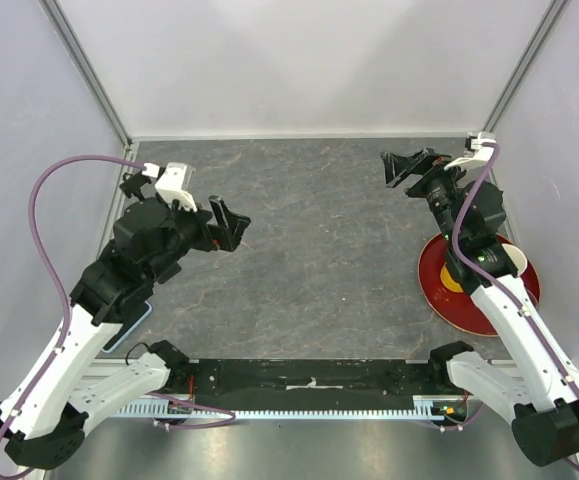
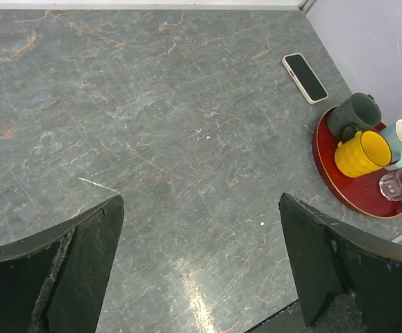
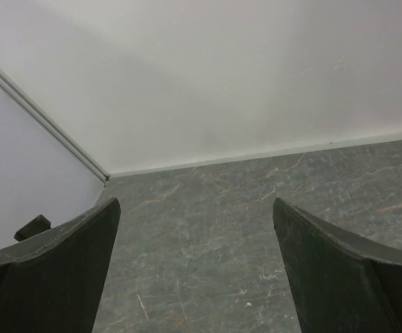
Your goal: Place the phone on the phone stand
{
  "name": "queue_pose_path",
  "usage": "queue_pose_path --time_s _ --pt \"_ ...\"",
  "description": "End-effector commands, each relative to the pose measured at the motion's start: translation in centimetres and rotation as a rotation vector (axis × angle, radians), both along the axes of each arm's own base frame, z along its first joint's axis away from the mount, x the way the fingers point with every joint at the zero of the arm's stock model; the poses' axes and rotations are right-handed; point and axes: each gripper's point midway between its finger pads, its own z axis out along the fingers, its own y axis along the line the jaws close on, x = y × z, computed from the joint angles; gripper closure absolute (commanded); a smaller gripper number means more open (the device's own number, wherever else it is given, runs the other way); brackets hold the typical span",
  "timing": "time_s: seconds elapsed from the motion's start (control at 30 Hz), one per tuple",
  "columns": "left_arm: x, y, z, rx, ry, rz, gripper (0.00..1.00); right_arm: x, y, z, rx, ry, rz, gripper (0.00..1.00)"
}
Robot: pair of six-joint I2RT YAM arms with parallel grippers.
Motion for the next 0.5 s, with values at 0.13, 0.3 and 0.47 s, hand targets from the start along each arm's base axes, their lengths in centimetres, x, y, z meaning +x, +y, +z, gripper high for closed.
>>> queue_pose_path --time_s 0.13,0.3,0.47 --pt "3.2 0.6 -2.7 0.062 0.150 0.065 0.00 -0.2 2.1 1.5 -0.036 -0.053 0.097 0.02" --pt "8.1 6.7 -2.3 -0.009 0.202 0.236 0.00 -0.7 4.8 1.0 -0.103 -0.062 0.248 0.02" --pt "11.2 15.3 -1.4 0.093 0.154 0.630 0.00 -1.0 6.0 0.7 -0.149 -0.070 0.323 0.02"
